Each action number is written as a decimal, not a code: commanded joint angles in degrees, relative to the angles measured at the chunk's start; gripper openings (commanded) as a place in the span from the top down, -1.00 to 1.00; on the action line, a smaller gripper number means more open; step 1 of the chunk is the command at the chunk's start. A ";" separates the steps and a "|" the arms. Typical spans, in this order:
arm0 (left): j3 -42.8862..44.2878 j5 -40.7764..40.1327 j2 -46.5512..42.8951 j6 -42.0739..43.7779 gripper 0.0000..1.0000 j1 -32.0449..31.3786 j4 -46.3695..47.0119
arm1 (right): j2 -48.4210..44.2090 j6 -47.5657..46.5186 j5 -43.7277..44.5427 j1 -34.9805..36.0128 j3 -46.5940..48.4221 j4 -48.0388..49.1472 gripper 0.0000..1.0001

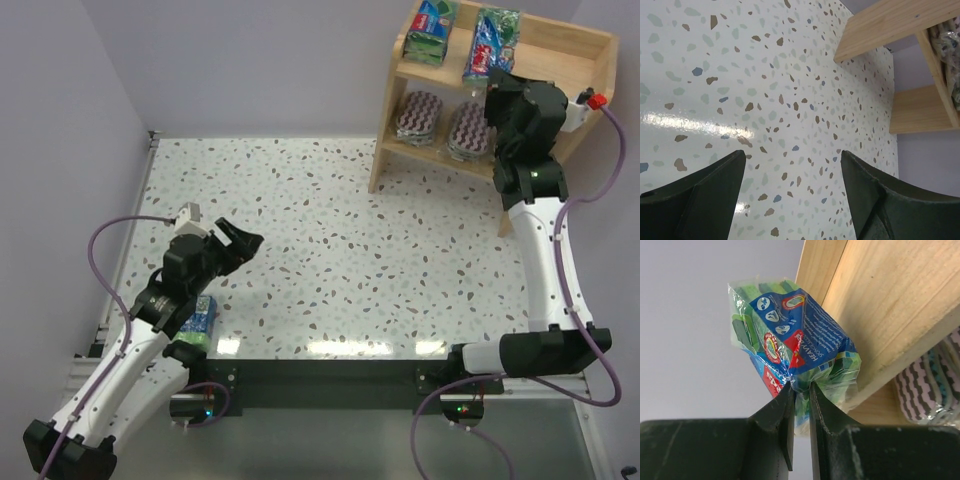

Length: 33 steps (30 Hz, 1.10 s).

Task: Place and organize the cleaning sponges onto the shelf

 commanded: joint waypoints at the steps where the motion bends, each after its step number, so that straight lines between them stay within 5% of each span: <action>1: 1.60 -1.42 -1.21 1.97 -0.65 0.22 -1.69 | 1.03 7.25 3.24 -0.24 4.59 3.50 1.00; 13: 2.65 -2.29 -1.48 2.14 -0.66 0.13 -2.92 | 8.50 13.33 0.43 -0.24 10.30 -0.02 1.00; 16: 2.83 -2.65 -1.48 2.23 -0.67 0.13 -3.36 | 9.30 12.98 0.25 -0.24 11.27 0.59 0.42; 20: 2.83 -2.73 -1.39 2.06 -0.68 0.13 -3.36 | 9.91 11.75 -0.98 -0.33 12.15 2.44 0.08; 26: 3.44 -3.70 -1.65 2.32 -0.70 0.22 -4.41 | 10.09 9.47 -5.01 -0.50 12.51 6.65 -0.23; 33: 6.08 -15.27 -1.83 5.13 -0.77 0.22 -10.63 | 1.23 -3.68 -12.48 -1.03 2.51 18.42 -0.38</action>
